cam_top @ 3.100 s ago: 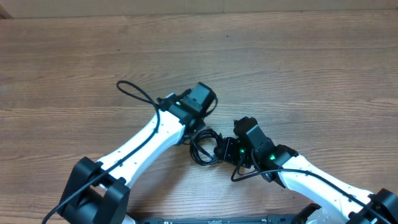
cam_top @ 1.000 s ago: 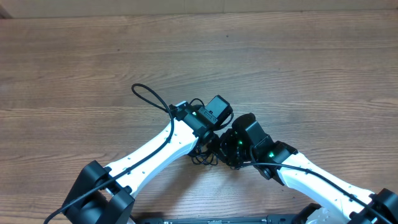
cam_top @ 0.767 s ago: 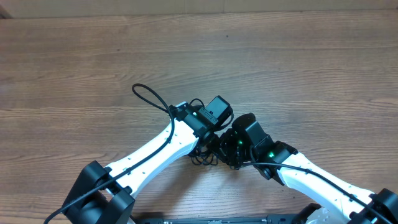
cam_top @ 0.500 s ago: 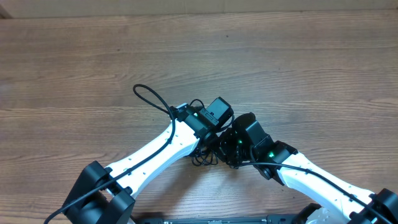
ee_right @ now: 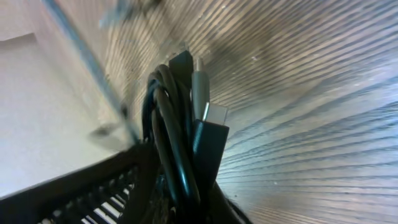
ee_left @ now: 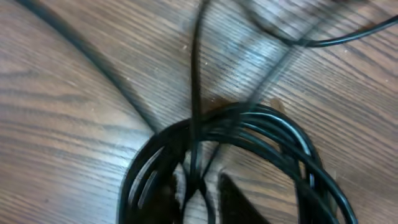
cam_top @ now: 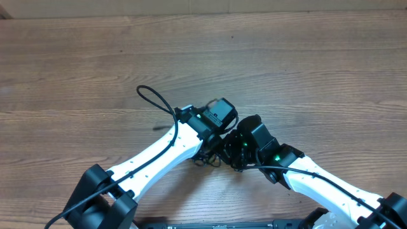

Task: Untangle cables

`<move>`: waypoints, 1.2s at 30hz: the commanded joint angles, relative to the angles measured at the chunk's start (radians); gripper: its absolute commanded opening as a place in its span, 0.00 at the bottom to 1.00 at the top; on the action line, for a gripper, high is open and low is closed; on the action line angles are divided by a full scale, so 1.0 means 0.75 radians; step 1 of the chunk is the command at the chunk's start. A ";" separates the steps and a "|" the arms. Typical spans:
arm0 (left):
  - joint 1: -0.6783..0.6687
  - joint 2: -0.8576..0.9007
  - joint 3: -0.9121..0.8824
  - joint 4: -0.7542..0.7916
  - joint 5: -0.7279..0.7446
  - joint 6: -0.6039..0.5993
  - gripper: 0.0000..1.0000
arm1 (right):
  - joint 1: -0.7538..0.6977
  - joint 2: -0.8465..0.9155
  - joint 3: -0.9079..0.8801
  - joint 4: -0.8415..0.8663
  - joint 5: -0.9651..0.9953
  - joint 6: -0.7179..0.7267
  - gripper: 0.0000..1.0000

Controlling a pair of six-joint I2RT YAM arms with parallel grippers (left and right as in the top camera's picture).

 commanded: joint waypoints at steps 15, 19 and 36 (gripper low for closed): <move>0.300 0.009 0.151 -0.116 0.043 0.207 0.65 | -0.006 -0.004 0.058 -0.001 0.054 0.024 0.04; 0.341 0.009 0.155 -0.196 0.222 0.228 0.72 | -0.006 -0.004 0.058 -0.001 0.054 0.024 0.04; 0.426 0.010 0.152 -0.301 0.858 -0.063 0.83 | -0.006 -0.004 0.058 -0.002 0.053 0.024 0.04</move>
